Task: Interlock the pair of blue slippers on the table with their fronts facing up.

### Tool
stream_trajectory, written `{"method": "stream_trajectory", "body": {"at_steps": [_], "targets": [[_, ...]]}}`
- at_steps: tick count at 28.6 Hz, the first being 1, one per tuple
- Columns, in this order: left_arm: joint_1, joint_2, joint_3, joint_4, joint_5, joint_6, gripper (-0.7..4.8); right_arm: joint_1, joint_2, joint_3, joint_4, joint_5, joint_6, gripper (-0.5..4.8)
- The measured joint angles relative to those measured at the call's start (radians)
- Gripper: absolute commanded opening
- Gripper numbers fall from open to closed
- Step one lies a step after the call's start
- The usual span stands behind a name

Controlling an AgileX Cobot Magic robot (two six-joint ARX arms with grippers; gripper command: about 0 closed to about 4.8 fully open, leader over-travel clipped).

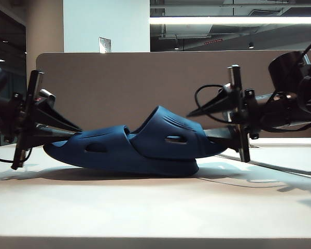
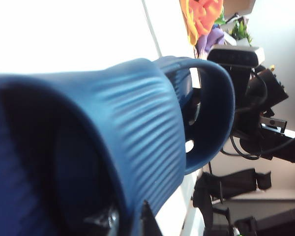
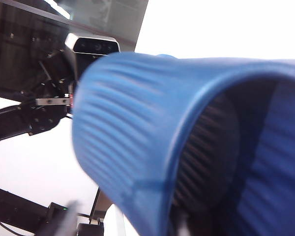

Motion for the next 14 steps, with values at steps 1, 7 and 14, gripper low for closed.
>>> {"method": "stream_trajectory", "body": {"at_steps": [1, 7, 14], "targets": [[0.006, 0.0, 0.0, -0.001, -0.003, 0.0, 0.57, -0.011, 0.0, 0.0, 0.0, -0.006, 0.002, 2.97], [0.019, 0.0, 0.0, -0.018, -0.029, 0.003, 0.57, -0.063, 0.0, 0.0, 0.0, -0.024, 0.004, 2.98], [0.031, 0.0, 0.0, -0.019, -0.065, 0.003, 0.59, -0.093, 0.0, 0.0, 0.0, -0.042, 0.004, 2.98]]}}
